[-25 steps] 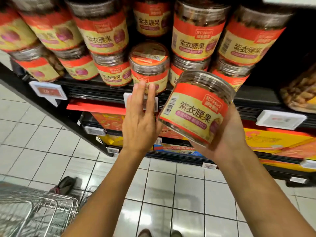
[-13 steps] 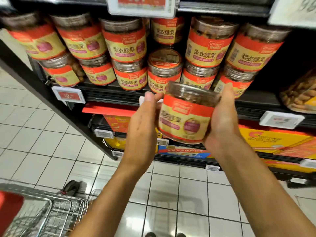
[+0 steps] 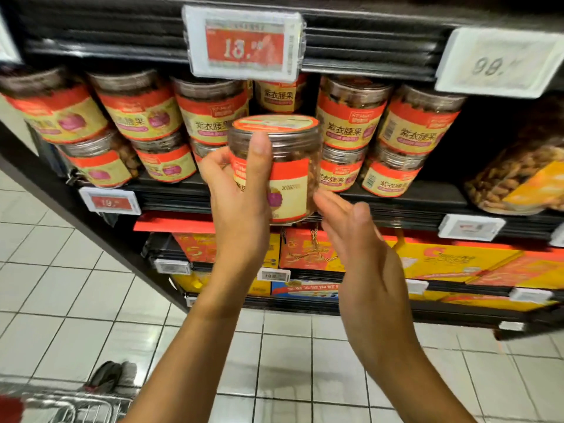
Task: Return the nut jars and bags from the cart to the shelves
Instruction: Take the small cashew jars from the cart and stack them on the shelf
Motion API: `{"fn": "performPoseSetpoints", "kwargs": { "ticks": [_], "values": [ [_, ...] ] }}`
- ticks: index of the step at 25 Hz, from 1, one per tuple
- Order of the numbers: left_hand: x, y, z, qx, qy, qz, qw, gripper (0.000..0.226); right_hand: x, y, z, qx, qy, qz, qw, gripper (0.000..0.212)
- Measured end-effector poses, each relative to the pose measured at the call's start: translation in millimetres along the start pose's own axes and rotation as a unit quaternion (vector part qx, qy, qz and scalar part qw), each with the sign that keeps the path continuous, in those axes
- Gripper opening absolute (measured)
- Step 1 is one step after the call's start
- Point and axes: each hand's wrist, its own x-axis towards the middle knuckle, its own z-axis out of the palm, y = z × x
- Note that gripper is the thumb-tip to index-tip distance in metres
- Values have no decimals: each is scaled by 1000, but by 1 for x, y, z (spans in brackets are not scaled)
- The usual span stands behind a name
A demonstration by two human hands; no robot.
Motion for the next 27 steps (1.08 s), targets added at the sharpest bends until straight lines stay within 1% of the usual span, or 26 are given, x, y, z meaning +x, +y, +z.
{"fn": "performPoseSetpoints", "kwargs": {
  "ticks": [2,4,6,8,9,11,12,13,14,16,18,21,23,25,27],
  "values": [
    [9,3,6,-16,-9,44,999,30,18,1,3,7,14,-20,1000,37],
    [19,5,11,-23,-21,63,998,25,37,5,4,33,28,-26,999,38],
    [27,2,14,-34,-44,40,998,22,55,11,5,50,33,-21,998,40],
    [36,-6,12,13,-45,13,999,19,70,16,7,46,25,-21,998,38],
    [41,-10,10,43,-48,0,998,20,77,18,9,32,17,-22,999,37],
    [46,-18,3,74,-63,-19,995,28,87,25,9,-31,12,-6,999,50],
    [44,-22,-2,87,-68,-10,994,36,91,29,7,-57,27,11,998,57],
    [39,-26,-8,99,-62,13,993,46,93,33,4,-61,48,23,997,60],
    [34,-31,-13,101,-48,38,993,49,94,36,2,-45,62,21,997,58],
    [25,-38,-18,113,-42,91,989,42,94,38,4,-23,52,8,998,46],
    [22,-42,-15,143,-55,117,981,41,99,39,10,-33,36,2,999,47],
    [27,-43,-7,166,-44,98,980,45,108,42,12,-61,48,7,997,47],
    [27,-43,-8,188,-57,104,975,45,108,42,9,-69,40,12,997,44],
    [22,-40,-13,195,-70,102,973,45,105,40,5,-80,49,16,995,42],
    [11,-29,-24,192,-48,86,976,42,95,35,5,-81,53,29,995,40]
  ]
}}
